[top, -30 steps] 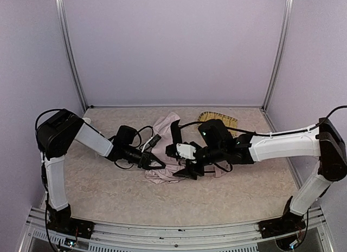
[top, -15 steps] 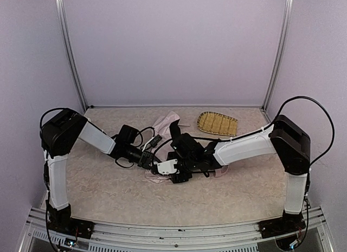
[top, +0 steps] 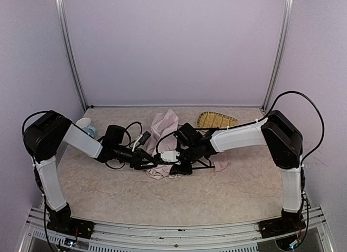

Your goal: Put away the umbrella

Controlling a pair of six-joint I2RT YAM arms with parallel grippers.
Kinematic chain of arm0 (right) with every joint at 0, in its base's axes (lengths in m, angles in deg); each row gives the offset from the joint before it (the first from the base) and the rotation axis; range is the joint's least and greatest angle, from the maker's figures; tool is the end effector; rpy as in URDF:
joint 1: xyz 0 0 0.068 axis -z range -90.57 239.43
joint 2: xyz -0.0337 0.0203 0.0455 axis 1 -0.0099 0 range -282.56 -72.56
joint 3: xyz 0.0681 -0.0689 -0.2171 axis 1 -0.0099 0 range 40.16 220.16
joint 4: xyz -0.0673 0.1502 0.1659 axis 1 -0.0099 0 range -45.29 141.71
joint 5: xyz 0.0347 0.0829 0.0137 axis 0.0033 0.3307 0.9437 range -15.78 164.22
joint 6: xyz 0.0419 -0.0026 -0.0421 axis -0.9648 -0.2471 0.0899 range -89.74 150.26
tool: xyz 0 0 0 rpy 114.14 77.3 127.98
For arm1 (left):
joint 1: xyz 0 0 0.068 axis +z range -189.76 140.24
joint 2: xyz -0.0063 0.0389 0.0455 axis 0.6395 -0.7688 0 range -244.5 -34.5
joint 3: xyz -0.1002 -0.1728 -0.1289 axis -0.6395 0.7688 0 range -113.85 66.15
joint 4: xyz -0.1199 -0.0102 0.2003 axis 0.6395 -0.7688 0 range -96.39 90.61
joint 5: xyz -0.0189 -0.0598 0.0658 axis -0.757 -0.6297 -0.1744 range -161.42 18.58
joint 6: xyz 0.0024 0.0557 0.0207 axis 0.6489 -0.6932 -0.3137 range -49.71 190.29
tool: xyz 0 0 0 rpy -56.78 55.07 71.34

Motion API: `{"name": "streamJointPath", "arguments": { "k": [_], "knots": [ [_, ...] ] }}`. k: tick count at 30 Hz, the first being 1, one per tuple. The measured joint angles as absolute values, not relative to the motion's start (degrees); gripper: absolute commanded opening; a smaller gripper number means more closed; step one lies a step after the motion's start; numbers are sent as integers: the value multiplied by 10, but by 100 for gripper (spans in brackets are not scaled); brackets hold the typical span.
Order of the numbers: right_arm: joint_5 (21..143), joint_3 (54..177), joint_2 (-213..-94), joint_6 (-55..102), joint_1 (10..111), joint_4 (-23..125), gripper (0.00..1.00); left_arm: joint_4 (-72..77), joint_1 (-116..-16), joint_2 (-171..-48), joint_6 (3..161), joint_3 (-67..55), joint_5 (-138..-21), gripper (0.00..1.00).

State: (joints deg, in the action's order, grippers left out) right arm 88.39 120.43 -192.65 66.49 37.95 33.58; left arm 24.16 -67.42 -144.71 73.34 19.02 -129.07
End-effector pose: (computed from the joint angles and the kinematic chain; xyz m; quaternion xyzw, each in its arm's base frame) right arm 0.2404 0.3192 0.1201 -0.6854 0.6642 0.1538 0.2558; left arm 0.2704 -0.1832 0.1005 0.3698 0.7305 -0.5195 0.2447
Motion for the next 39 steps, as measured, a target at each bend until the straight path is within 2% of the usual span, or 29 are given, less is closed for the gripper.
{"name": "streamJointPath", "arguments": {
  "k": [7,14,18,26,30,34,37,39],
  "knots": [
    [986,1232,-1932,607,407,248,23,449,-697,-1270,670,373,-1187,58],
    [1104,1282,-1970,575,427,137,23,442,-833,-1171,426,425,-1081,70],
    [1151,1287,-1980,567,427,97,23,427,-868,-1172,322,429,-1032,74],
    [1206,1300,-2000,565,430,63,26,313,-884,-1287,230,334,-973,75],
    [1227,1301,-2007,556,441,65,28,277,-884,-1314,232,318,-973,71],
    [1242,1300,-2008,533,452,73,39,243,-884,-1340,250,283,-971,66],
    [1246,1290,-2003,513,462,88,50,212,-882,-1365,271,254,-969,57],
    [1247,1266,-1985,501,467,114,55,188,-879,-1381,290,233,-971,48]
  ]
}}
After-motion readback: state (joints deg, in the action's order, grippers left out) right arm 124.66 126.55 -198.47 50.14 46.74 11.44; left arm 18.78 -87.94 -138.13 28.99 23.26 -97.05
